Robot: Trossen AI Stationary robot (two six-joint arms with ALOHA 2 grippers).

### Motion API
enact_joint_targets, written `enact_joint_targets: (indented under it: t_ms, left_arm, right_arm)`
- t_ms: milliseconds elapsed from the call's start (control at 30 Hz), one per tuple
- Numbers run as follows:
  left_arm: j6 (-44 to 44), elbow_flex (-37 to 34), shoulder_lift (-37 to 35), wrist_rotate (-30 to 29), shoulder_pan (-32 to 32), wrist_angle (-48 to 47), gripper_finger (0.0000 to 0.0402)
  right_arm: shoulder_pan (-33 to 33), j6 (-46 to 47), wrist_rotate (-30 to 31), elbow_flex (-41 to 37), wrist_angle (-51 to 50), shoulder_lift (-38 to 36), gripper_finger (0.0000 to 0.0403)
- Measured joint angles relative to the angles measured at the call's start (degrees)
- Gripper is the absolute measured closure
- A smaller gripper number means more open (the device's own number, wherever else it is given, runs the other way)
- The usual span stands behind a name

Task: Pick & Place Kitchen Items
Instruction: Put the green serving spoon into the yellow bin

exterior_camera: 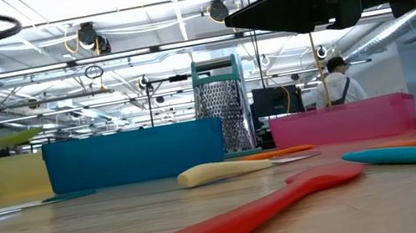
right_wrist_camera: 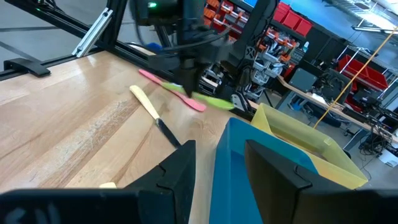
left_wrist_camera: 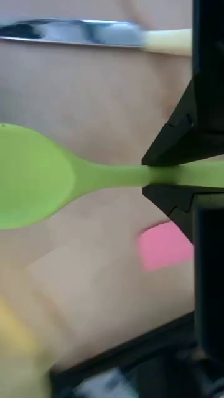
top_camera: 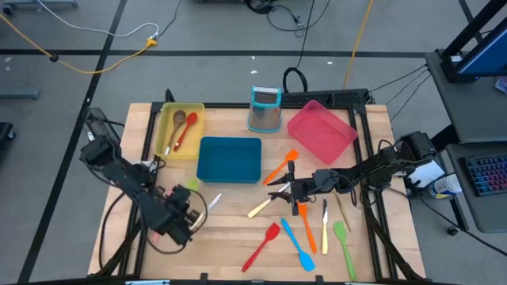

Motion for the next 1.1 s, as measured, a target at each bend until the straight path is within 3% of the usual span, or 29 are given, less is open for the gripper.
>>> enact_joint_targets:
  t_ms: [167,333,533,700,833,1100]
  left_arm:
    - [0.65,0.01,-5.13,-5.7,4.63,-9.04,0.0366]
    - [0.36,0.02,-9.56,-13.67,10.54,-18.75,0.035]
    - [10.24,-0.02,-13.63,-23.36,20.39,-17.88,0.0361]
    - [14.57,-0.02,-14.4,-27.38,30.0,-18.27,0.0359]
    - [21.7,-0.02,-14.32,-27.88,37.97,-16.42,0.035]
    - [41.3,-0.02,-14.3,-27.53,54.0,-3.08,0.0357]
  right_arm:
    - [0.0,0.0,0.0,0.01,-0.01,0.0,0.0273]
    - [0.0,0.02,0.0,0.0,-0.02,0.0,0.0273]
    - [-0.01,0.02,0.0,0.02,-0.01,0.0,0.0273]
    - [0.0,0.02,-0.02,0.01,-0.03,0.02,0.0273]
    - [0.0,0.02,-0.01,0.01,-0.05,0.02,0.0273]
    - [0.0,0.02,0.0,0.02,-0.03,0.02,0.0273]
